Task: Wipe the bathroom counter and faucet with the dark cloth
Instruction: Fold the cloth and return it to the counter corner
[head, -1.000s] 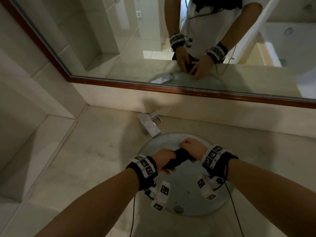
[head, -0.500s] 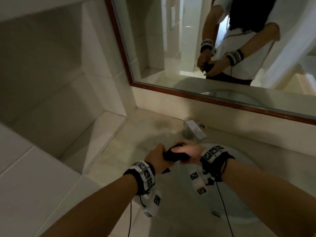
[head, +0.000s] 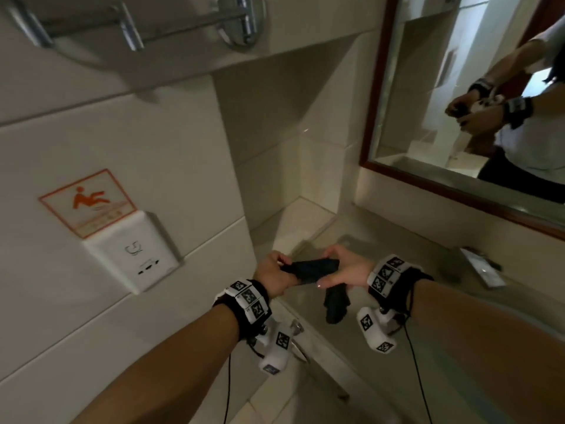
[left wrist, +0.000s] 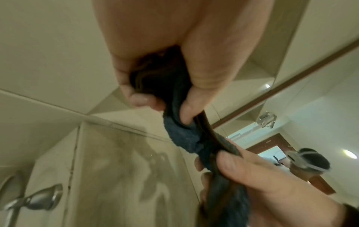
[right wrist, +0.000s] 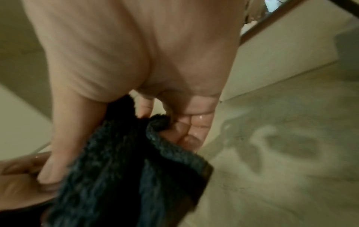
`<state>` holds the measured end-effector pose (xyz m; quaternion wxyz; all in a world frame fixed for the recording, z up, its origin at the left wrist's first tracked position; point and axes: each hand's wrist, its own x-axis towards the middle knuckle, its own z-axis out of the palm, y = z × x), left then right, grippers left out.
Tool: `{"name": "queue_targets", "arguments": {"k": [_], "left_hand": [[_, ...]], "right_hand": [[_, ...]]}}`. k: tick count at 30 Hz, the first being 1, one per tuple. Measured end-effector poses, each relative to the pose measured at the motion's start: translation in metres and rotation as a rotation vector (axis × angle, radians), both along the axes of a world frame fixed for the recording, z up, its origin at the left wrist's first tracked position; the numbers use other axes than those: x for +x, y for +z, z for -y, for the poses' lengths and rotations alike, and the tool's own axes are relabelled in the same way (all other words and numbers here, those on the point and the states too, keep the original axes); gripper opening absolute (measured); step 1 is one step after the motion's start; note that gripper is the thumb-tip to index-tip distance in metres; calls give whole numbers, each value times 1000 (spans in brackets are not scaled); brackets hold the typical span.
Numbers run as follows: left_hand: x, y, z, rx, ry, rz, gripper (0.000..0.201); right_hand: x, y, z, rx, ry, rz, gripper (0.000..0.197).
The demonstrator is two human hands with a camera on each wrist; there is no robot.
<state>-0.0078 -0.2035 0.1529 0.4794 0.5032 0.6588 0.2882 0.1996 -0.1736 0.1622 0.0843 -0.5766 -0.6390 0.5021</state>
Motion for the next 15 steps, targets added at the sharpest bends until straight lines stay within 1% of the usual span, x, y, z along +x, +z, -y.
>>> {"name": "queue_targets", "arguments": {"k": [1, 2, 4, 6, 7, 9, 11, 13, 15], "left_hand": [[-13, -3, -1, 10, 52, -19, 34], [-23, -3, -1, 4, 83, -30, 34], [-37, -4, -1, -17, 94, -17, 34], [-43, -7, -4, -2, 103, 19, 32], [-43, -8, -5, 15, 120, 45, 30], [-41, -9, -10, 37, 153, 81, 25], [-38, -12, -16, 30, 164, 100, 21], [-32, -14, -24, 25, 171, 91, 18], [-26, -19, -35, 22, 206, 95, 18]], "right_hand": [[-8, 1, -1, 25, 60, 48, 75], [-15, 3, -2, 44, 111, 81, 72], [-25, 4, -5, 104, 144, 95, 53], [-31, 3, -10, 142, 96, 56, 29], [-31, 0, -12, 131, 60, 12, 22], [-29, -4, -18, 102, 24, -26, 14], [-24, -10, -26, 89, 53, 12, 13], [-20, -18, -34, 100, 70, 48, 20], [-16, -28, -41, 121, 50, 83, 27]]}}
